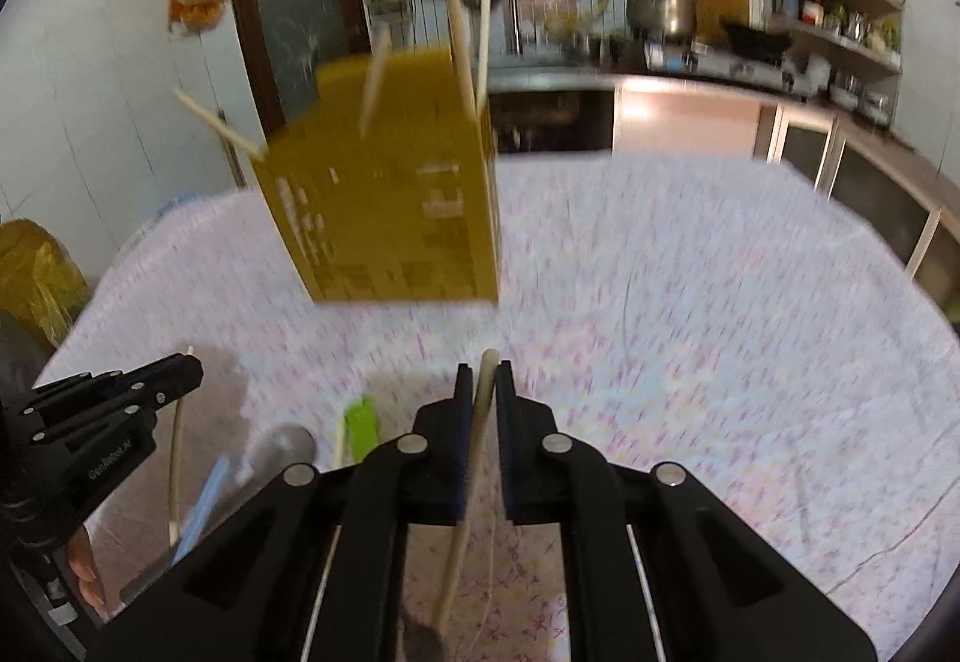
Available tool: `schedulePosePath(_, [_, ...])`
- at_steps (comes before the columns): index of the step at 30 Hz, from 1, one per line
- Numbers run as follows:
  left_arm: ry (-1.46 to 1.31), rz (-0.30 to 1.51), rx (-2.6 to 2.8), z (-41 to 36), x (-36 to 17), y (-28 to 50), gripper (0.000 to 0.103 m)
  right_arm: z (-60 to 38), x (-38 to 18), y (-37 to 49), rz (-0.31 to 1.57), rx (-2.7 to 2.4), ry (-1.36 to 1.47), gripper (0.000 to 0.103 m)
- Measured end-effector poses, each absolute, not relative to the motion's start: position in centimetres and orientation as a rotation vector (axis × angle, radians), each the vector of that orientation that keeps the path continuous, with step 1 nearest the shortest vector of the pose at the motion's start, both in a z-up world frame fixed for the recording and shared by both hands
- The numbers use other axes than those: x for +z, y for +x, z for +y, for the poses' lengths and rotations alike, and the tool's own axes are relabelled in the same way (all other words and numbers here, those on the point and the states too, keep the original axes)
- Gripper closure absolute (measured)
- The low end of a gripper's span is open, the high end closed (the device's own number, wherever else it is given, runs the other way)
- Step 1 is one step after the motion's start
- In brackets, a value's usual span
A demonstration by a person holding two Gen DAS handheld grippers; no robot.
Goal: Organize utensils
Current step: 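Lift both chopsticks and lower them into the yellow holder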
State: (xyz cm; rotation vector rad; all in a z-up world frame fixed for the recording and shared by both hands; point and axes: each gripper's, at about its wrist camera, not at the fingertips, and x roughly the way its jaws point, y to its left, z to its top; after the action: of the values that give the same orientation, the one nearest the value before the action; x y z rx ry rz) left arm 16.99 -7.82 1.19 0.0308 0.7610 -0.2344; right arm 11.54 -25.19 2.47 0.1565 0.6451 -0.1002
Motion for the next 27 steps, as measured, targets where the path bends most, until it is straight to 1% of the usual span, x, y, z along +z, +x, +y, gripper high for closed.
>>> schedulePosePath(4, [0.012,0.620,-0.235,-7.0,4.6,15.1,0.098,-25.2,5.3,10.2,0.530,-0.114,0.132,0.097])
schedulePosePath(10, [-0.012,0.476,-0.225,-6.0,8.1,13.3,0.099,-25.2,8.0,8.5,0.393,-0.119,0.123,0.097])
schedulePosePath(15, [-0.010,0.411,-0.217,-5.3,9.0,12.6,0.099,-25.1,8.7,7.6,0.296,-0.122,0.111,0.097])
schedulePosePath(21, [-0.008,0.388,-0.223,-5.1,9.3,12.2,0.099,-25.6,8.6,7.3,0.255,-0.127,0.132,0.097])
schedulePosePath(27, [-0.012,0.303,-0.250,-5.9,12.9,12.0,0.099,-25.4,12.2,8.0,0.155,-0.124,0.106,0.097])
